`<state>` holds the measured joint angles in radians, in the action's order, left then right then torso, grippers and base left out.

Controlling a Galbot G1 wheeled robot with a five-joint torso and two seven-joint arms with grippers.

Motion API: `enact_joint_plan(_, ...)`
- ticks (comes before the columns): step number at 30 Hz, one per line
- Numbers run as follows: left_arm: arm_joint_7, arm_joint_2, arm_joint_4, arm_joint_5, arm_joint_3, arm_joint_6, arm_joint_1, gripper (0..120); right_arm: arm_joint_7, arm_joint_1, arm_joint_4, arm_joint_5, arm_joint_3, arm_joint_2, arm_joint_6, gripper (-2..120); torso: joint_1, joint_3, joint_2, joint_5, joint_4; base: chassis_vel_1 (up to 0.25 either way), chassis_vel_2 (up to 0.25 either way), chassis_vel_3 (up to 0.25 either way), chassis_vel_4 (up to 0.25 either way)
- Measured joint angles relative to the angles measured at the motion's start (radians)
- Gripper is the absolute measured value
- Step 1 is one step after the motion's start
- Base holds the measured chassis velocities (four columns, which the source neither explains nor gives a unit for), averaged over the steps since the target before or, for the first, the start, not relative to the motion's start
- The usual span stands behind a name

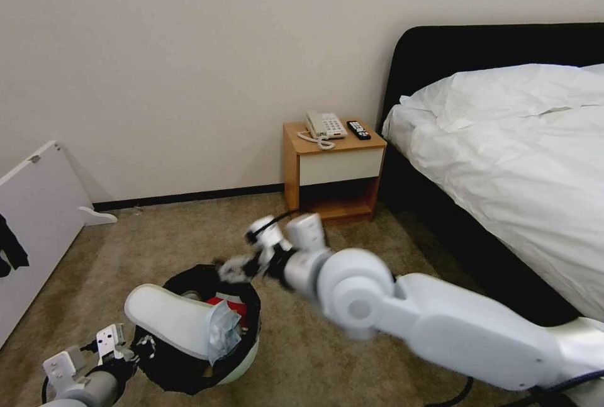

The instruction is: Pick up the trash bin, then pick up the garbage from the floor and place it into the trash bin.

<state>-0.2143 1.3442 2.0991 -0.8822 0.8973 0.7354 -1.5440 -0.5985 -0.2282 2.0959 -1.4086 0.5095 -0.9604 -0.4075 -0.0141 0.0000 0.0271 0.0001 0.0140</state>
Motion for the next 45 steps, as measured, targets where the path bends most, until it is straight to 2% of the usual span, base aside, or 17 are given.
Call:
enact_joint_plan(2,-0.001,-0.001,0.004,-0.001,0.005,0.0,-0.002,1,0.082,-0.052,0.011,0.063,-0.08,0.039,0.113,100,0.0,0.0,0.0,0.0001,0.0,0.0,0.0,0.0,0.0)
enact_joint_plan(3,-0.001,-0.001,0.004,-0.001,0.005,0.0,-0.002,1,0.082,-0.052,0.011,0.063,-0.08,0.039,0.113,100,0.0,0.0,0.0,0.0001,0.0,0.0,0.0,0.0,0.0)
enact_joint_plan(5,-0.001,-0.003,0.01,-0.002,0.01,0.0,-0.007,1,0.131,-0.103,0.019,0.109,-0.154,0.062,0.227,100,0.0,0.0,0.0,0.0002,0.0001,0.0,0.0,0.0,0.0)
enact_joint_plan(8,-0.001,-0.003,0.016,-0.003,0.013,0.0,-0.012,1,0.148,-0.131,0.022,0.119,-0.199,0.066,0.275,100,0.0,0.0,0.0,0.0001,0.0,0.0,0.0,0.0,0.0)
enact_joint_plan(10,-0.001,0.001,0.028,-0.004,0.024,0.0,-0.022,1,0.205,-0.189,0.02,0.167,-0.317,0.073,0.385,100,0.0,0.0,0.0,0.0002,-0.0001,0.0,0.0,0.0,0.0)
enact_joint_plan(12,-0.001,0.001,0.028,-0.004,0.024,0.0,-0.022,1,0.205,-0.189,0.02,0.167,-0.317,0.073,0.385,100,0.0,0.0,0.0,0.0002,-0.0001,0.0,0.0,0.0,0.0)
enact_joint_plan(13,0.001,0.007,0.037,-0.003,0.032,0.0,-0.032,1,0.234,-0.204,0.014,0.191,-0.364,0.077,0.441,100,0.0,0.0,0.0,0.0001,0.0002,0.0,0.0,0.0,0.0)
enact_joint_plan(14,0.012,0.031,0.072,0.007,0.057,0.0,-0.054,1,0.31,-0.237,-0.022,0.281,-0.458,0.077,0.569,100,0.0,0.0,0.0,-0.0001,-0.0008,0.0,0.0,0.0,0.0)
enact_joint_plan(15,0.013,0.038,0.085,0.01,0.061,0.0,-0.057,1,0.341,-0.263,-0.036,0.324,-0.502,0.079,0.6,99,0.0,0.0,0.0,0.0,-0.0007,0.0,0.0,0.0,0.0)
enact_joint_plan(16,0.013,0.038,0.085,0.01,0.061,0.0,-0.057,1,0.341,-0.263,-0.036,0.324,-0.502,0.079,0.6,99,0.0,0.0,0.0,0.0,-0.0007,0.0,0.0,0.0,0.0)
enact_joint_plan(19,0.013,0.054,0.111,0.013,0.062,0.0,-0.063,1,0.409,-0.375,-0.044,0.412,-0.661,0.092,0.647,98,0.0,0.0,0.0,0.0002,0.0001,0.0,0.0,0.0,0.0)
enact_joint_plan(23,0.013,0.061,0.122,0.015,0.063,0.0,-0.07,1,0.435,-0.473,-0.023,0.443,-0.782,0.103,0.653,98,0.0,0.0,0.0,0.0002,0.0001,0.0,0.0,0.0,0.0)
enact_joint_plan(25,0.012,0.065,0.135,0.016,0.064,0.0,-0.077,1,0.459,-0.63,0.004,0.497,-0.946,0.109,0.656,98,0.0,0.0,0.0,0.0002,0.0002,0.0,0.0,0.0,0.0)
enact_joint_plan(26,0.012,0.065,0.135,0.016,0.064,0.0,-0.077,1,0.459,-0.63,0.004,0.497,-0.946,0.109,0.656,98,0.0,0.0,0.0,0.0002,0.0002,0.0,0.0,0.0,0.0)
enact_joint_plan(28,0.012,0.07,0.145,0.02,0.062,0.0,-0.082,1,0.463,-0.741,0.036,0.557,-1.049,0.105,0.65,97,0.0,0.0,0.0,0.0003,0.0003,0.0,0.0,0.0,0.0)
enact_joint_plan(39,0.015,0.077,0.154,0.038,0.03,0.0,-0.072,1,0.447,-1.097,0.136,0.865,-1.204,-0.006,0.64,93,0.0,0.0,0.0,-0.0001,0.0001,0.0,0.0,0.0,0.0)
enact_joint_plan(45,0.023,0.082,0.154,0.053,0.02,0.0,-0.068,1,0.442,-1.182,0.161,0.979,-1.219,-0.046,0.628,93,0.0,0.0,0.0,-0.0003,0.0,0.0,0.0,0.0,0.0)
